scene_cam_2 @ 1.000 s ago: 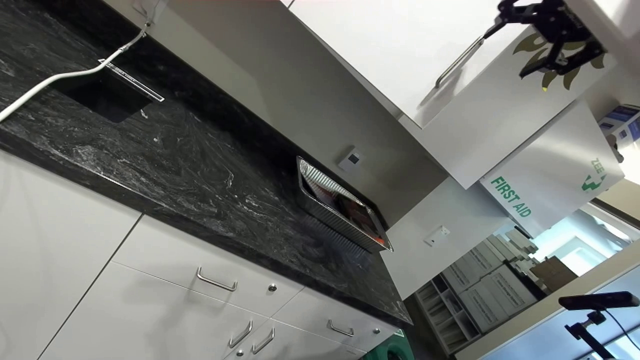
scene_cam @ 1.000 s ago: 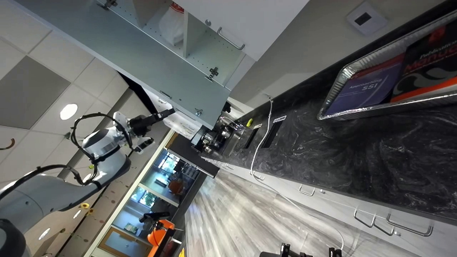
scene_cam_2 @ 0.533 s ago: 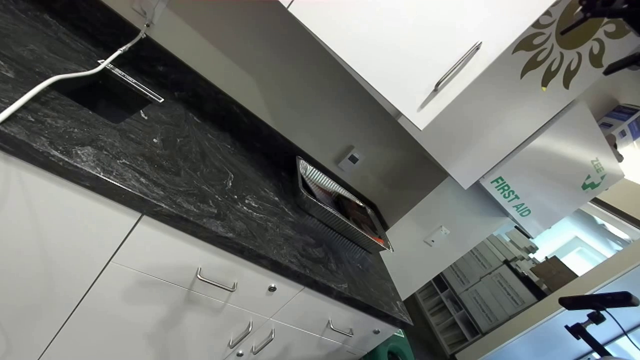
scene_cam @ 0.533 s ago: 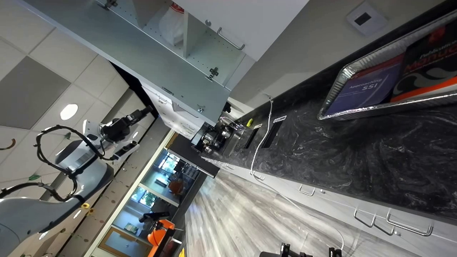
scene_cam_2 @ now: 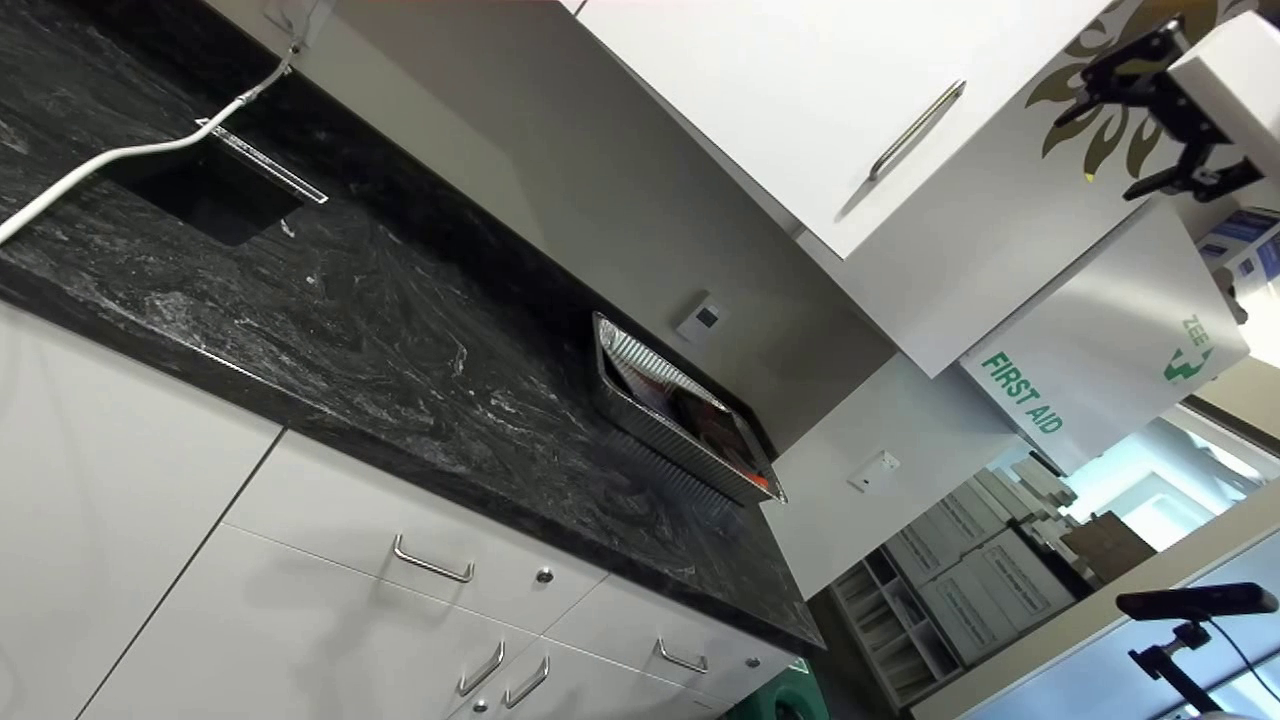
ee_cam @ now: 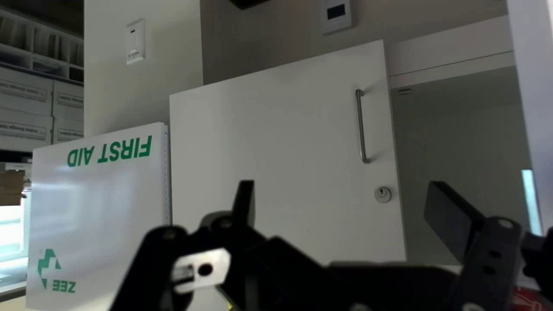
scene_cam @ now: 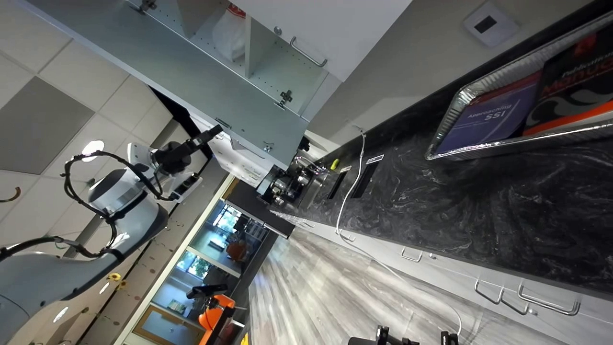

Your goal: Open the left cabinet door

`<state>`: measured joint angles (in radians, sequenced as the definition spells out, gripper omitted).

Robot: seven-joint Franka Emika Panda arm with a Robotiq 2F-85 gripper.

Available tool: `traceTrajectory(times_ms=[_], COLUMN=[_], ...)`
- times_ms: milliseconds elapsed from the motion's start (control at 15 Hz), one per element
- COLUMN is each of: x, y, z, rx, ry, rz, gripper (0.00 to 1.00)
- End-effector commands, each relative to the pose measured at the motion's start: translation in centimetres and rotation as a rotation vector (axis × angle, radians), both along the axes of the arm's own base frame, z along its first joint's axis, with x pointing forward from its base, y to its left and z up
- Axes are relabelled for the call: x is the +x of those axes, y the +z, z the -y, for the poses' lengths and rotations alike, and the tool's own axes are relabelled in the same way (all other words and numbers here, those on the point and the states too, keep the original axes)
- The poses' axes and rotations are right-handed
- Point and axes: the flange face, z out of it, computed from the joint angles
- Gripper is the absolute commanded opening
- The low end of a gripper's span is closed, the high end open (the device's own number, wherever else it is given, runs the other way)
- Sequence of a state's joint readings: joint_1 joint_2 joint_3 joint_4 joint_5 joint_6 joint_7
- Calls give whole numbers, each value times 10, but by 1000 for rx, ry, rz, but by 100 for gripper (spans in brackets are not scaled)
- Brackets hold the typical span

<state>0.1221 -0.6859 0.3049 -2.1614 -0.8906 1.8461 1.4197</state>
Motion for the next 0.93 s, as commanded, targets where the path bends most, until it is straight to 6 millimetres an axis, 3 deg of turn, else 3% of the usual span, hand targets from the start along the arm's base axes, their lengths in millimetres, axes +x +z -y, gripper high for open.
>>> traceTrajectory(times_ms=[0, 533, 600, 667, 867], x=[7, -2, -5, 6, -2], y=[-13, -25, -25, -23, -24], z=[33, 81, 85, 75, 80], rx=[36, 26, 21, 38, 30], ry=[37, 115, 116, 92, 92], rz=[17, -16, -19, -22, -21], gripper=[100, 100, 100, 100, 100])
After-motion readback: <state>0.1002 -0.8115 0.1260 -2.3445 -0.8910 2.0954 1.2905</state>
